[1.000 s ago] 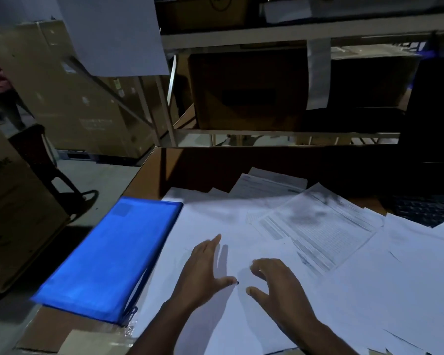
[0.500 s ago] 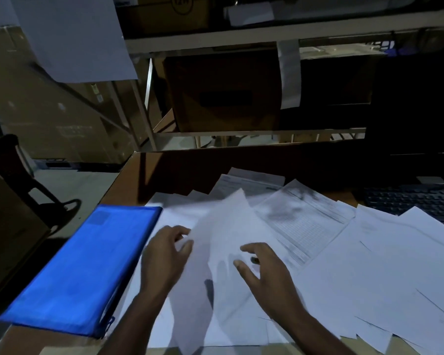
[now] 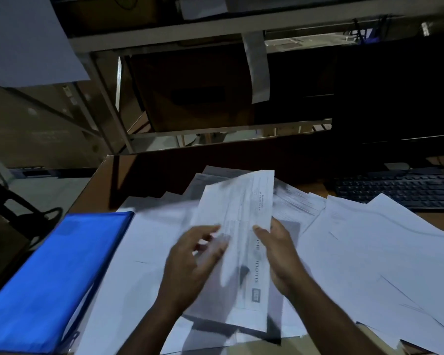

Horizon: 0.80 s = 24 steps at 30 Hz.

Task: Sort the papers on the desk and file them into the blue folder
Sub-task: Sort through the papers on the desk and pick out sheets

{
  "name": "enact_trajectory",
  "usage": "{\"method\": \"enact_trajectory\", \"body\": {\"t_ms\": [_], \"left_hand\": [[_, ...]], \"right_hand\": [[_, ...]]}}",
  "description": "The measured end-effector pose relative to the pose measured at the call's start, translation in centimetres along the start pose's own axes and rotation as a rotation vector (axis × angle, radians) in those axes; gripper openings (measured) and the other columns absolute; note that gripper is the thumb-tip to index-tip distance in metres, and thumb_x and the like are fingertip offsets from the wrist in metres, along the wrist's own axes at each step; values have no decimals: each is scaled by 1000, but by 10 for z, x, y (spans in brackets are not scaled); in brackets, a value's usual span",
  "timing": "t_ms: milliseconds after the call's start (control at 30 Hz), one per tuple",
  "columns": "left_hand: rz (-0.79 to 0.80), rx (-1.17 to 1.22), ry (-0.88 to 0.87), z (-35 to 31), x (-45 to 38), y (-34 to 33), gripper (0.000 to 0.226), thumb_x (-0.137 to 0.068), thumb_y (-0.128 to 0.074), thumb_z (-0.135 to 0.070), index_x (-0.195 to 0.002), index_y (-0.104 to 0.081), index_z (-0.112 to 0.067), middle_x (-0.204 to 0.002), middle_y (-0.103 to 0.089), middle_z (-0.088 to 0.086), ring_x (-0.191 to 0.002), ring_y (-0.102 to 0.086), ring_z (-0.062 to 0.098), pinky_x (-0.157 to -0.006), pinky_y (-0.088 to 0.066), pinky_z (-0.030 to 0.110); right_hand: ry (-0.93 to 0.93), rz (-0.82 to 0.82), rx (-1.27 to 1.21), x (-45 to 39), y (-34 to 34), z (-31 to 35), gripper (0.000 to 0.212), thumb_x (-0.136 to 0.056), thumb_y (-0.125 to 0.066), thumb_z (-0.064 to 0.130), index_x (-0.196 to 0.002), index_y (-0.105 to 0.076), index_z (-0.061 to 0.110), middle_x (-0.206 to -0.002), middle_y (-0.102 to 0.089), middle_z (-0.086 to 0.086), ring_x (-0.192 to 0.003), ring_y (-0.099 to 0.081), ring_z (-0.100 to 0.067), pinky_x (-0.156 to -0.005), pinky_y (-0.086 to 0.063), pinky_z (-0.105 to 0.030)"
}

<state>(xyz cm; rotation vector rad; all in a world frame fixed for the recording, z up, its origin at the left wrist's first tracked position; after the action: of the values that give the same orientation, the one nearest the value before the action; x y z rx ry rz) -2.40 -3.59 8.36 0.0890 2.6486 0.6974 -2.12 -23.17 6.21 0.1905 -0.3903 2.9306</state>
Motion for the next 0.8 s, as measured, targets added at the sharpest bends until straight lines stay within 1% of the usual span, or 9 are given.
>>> {"method": "enact_trajectory", "body": {"t_ms": [67, 167, 233, 333, 400, 467, 567, 667, 800], "left_hand": [[-157, 8, 240, 17, -8, 2, 73, -79, -76, -64, -143, -52, -37, -142, -56, -14, -121, -62, 10, -92, -56, 29], [19, 84, 592, 42, -12, -18, 102, -70, -78, -73, -154, -38, -31, -151, -48, -8, -134, -54, 21, -100, -52, 38], [227, 319, 664, 49, -8, -43, 90, -73, -79, -71, -147, -51, -28, -148, -58, -11, -133, -59, 17, -108, -51, 41], [311, 692, 683, 47, 6, -69, 54, -89, -81, -33, -138, -63, -19, -134, -72, -1, -126, -67, 20, -111, -50, 39], [194, 548, 661, 60, 5, -65, 62, -78, -91, -39, -132, -68, -19, -127, -76, -1, -121, -70, 22, -112, -49, 47], [110, 367, 646, 75, 5, -55, 69, -65, -94, -47, -125, -71, -20, -116, -79, -4, -111, -74, 22, -104, -55, 48], [48, 215, 685, 94, 8, -37, 49, -76, -93, -33, -118, -73, -18, -107, -81, -1, -97, -77, 22, -84, -61, 41], [19, 157, 645, 96, 7, -21, 27, -89, -81, -17, -112, -70, -21, -100, -79, 0, -86, -75, 21, -65, -56, 32], [-61, 51, 666, 119, 9, -6, 40, -91, -80, -23, -127, -64, -15, -115, -72, 10, -99, -69, 32, -81, -56, 43]], "right_hand": [[-76, 55, -154, -2, 21, 1, 29, -103, -48, 11, -126, -65, 15, -118, -74, -4, -108, -71, -25, -93, -55, -43], [-147, 82, -238, -4, 47, 2, 29, -101, -49, 12, -123, -67, 13, -116, -74, -12, -107, -70, -32, -95, -54, -50], [-155, 87, -188, -7, 59, 3, 28, -102, -48, 11, -121, -68, 14, -114, -75, -10, -105, -71, -28, -92, -55, -48], [-109, 54, 153, -11, 74, 2, 25, -104, -48, 21, -119, -68, 25, -113, -75, 5, -101, -71, -13, -87, -55, -35], [-25, -3, 490, -18, 89, 0, 20, -103, -49, 30, -116, -65, 28, -114, -71, 9, -101, -67, -9, -87, -56, -32], [77, 24, 773, -25, 106, 1, 24, -100, -55, 23, -122, -61, 29, -124, -62, 9, -111, -62, -7, -91, -53, -27], [92, 262, 1205, -32, 123, -8, 67, -89, -67, 19, -149, -38, 27, -157, -33, 4, -149, -27, -16, -118, -30, -32], [82, 452, 1460, -33, 123, -8, 90, -84, -71, 27, -158, -19, 29, -167, -9, 8, -154, 0, -14, -123, -10, -36], [92, 484, 1482, -42, 119, -3, 91, -83, -72, 46, -158, -22, 28, -167, -12, 5, -154, -6, -17, -123, -14, -41]]}}
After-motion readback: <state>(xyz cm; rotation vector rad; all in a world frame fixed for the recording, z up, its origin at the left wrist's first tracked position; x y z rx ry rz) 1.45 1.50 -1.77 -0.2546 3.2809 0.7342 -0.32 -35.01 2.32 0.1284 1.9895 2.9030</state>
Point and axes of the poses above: each hand's wrist, its own x-axis away from the middle knuckle, its own y-axis out of the back of the hand, z = x × y, the point moved 5 cm from there along -x, towards the middle knuckle
